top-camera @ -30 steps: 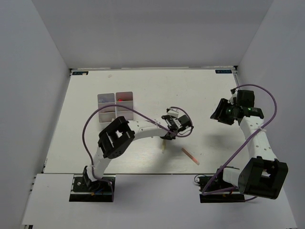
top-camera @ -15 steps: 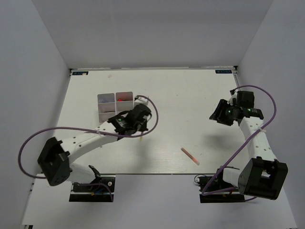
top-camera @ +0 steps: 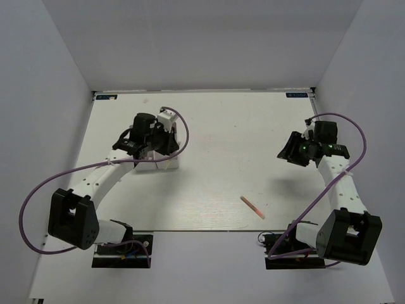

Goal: Sort the stationery into containers
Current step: Place the pen in the storage box.

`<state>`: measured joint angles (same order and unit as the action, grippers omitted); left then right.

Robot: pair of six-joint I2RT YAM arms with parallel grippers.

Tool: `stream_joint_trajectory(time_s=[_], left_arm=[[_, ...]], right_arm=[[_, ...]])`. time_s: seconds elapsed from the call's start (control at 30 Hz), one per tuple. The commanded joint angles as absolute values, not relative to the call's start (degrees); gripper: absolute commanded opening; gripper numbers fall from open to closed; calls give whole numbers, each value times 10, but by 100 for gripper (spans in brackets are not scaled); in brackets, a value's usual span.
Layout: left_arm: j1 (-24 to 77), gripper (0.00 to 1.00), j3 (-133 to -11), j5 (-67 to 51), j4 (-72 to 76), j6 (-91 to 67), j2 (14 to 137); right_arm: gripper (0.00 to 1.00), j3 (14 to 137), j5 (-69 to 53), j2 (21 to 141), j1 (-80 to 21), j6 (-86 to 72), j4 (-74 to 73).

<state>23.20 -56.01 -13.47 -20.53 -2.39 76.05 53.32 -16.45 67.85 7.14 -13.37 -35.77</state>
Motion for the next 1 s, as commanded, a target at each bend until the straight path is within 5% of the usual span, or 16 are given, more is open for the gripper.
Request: stream_joint_trajectory(time_s=[0.0, 0.23, 0.4, 0.97], left_arm=[[185, 1, -584, -342, -154, 41, 765], [132, 1, -582, -503, -110, 127, 788], [97, 1, -492, -557, 85, 77, 785], [63, 1, -417, -560, 315, 18, 866]], right_arm=[[53, 524, -170, 672, 76, -135, -340], [53, 525, -165, 679, 76, -135, -338], [53, 525, -166, 681, 76, -134, -337], [58, 522, -176, 685, 79, -126, -331]])
